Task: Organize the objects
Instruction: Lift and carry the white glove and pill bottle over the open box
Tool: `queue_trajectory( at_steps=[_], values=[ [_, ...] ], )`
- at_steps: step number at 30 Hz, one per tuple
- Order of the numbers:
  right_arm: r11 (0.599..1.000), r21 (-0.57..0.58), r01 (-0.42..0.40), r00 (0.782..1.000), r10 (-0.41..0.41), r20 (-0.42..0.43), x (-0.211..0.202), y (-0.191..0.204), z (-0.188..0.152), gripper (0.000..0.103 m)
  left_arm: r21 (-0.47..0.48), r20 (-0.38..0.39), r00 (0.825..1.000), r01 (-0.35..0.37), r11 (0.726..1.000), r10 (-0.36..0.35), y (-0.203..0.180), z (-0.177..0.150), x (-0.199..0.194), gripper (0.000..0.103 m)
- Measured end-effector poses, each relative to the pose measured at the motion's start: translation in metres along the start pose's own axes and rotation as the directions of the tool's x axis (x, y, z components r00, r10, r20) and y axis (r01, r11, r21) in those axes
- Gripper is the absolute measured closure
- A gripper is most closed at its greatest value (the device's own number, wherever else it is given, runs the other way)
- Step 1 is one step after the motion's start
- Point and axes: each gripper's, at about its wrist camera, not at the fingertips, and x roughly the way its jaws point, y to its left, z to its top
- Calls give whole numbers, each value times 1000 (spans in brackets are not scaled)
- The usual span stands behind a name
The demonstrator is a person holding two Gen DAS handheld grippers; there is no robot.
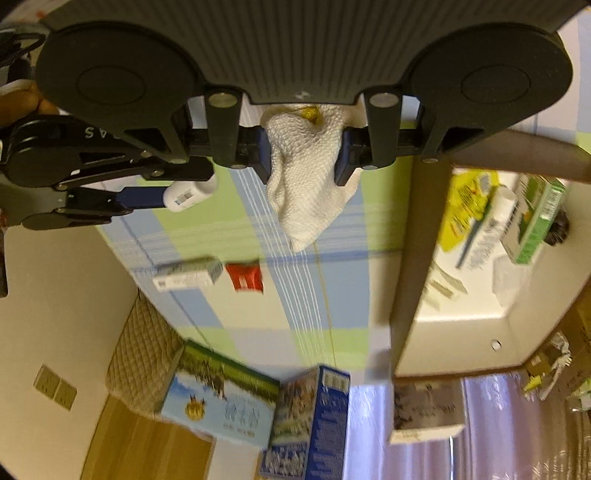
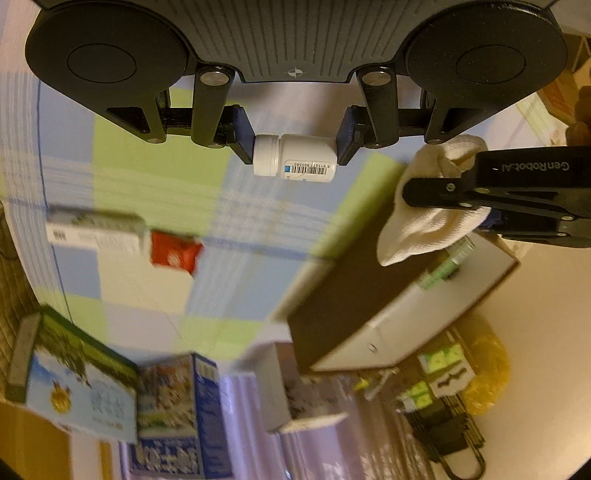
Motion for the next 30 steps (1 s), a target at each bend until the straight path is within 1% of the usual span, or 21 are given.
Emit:
queue_trajectory(
  at_steps=[5, 9, 14, 16, 23, 30],
  values=[
    [998, -42, -50, 998, 52, 40, 2, 30, 21, 59, -28, 47, 998, -30, 999, 32, 22, 9, -21, 73],
    [992, -83, -95, 993, 100, 62, 8, 56, 37, 59, -63, 67, 994, -78, 995, 82, 48, 14, -35, 73],
    [980, -134, -145, 986, 155, 69, 27, 91, 54, 59, -110, 61, 986, -145, 983, 152, 87, 17, -45, 73],
    [977, -149, -153, 984, 165, 70, 35, 102, 60, 59, -130, 57, 983, -165, 978, 174, 102, 18, -47, 73],
    [973, -179, -142, 984, 158, 77, 75, 131, 88, 59, -155, 53, 979, -188, 970, 199, 147, 30, -41, 73],
    [982, -168, -80, 993, 94, 76, 119, 129, 120, 59, -140, 44, 982, -174, 975, 182, 179, 59, -10, 73]
  ],
)
